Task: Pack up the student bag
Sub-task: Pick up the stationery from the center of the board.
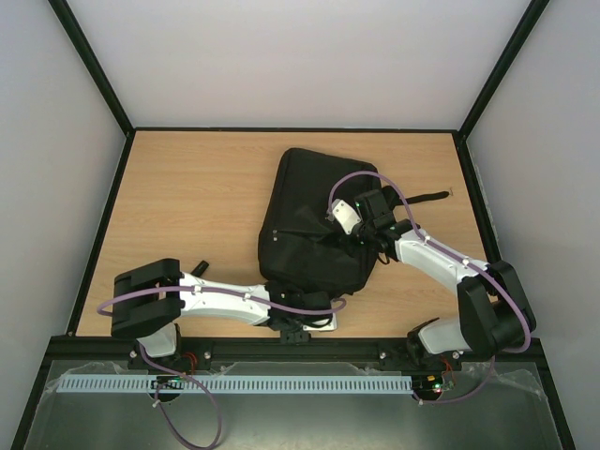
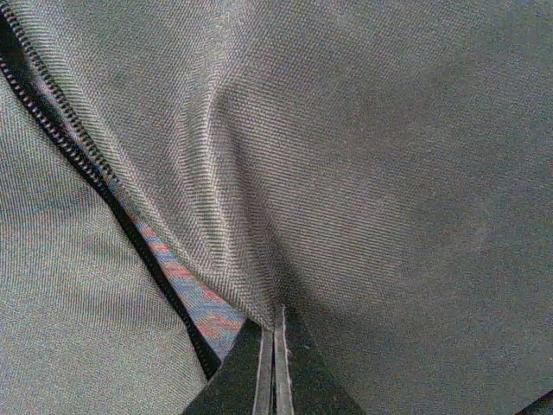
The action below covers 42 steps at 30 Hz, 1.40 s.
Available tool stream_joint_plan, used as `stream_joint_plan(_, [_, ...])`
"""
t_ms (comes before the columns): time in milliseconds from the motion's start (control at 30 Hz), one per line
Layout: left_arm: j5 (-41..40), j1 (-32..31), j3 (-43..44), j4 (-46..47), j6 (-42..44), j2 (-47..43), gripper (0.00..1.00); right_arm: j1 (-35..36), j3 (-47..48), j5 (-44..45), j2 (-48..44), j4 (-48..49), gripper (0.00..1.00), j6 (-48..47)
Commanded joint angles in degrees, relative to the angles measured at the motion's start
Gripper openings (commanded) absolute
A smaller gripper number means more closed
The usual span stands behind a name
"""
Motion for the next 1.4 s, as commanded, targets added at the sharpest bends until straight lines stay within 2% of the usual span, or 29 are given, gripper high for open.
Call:
stream_joint_plan(0, [-3.28, -0.58, 2.27, 0.75, -4.63, 1.00, 0.56, 0.00, 0.64, -2.52, -0.01, -2.48, 0.01, 0.13])
stream_joint_plan(200, [-3.98, -0.56, 3.50, 0.94, -7.97, 3.07, 0.56, -0.02, 0.64, -2.55, -0.16, -2.56, 0.01, 0.13])
stream_joint_plan(400, [-4.00, -0.84, 2.67, 1.75, -9.37, 3.84, 0.51, -0.01, 0.64, -2.56, -0.09, -2.65, 0.01, 0.13])
stream_joint_plan(600, [-2.94, -1.02, 2.40, 2.69, -10.86, 4.54, 0.41, -0.08, 0.65, -2.50, -0.32, -2.65, 0.01, 0.05])
stream_joint_plan(767, [-2.80, -1.43, 2.63, 2.21, -11.47, 5.38, 0.37, -0.08, 0.64, -2.68, -0.23, -2.74, 0.01, 0.05])
stream_joint_plan(933, [-2.33, -1.60, 2.83, 1.84, -11.87, 5.39, 0.28, -0.08, 0.70, -2.60, -0.40, -2.74, 0.01, 0.13])
stream_joint_plan(1133, [-5.12, -1.64, 3.58, 0.69, -13.66, 2.31, 0.20, -0.17, 0.66, -2.65, -0.37, -2.74, 0.01, 0.13])
stream_joint_plan(1367, [-4.78, -1.70, 5.36, -5.43, -16.99, -5.22, 0.19, -0.28, 0.73, -2.67, -0.82, -2.74, 0.01, 0.29])
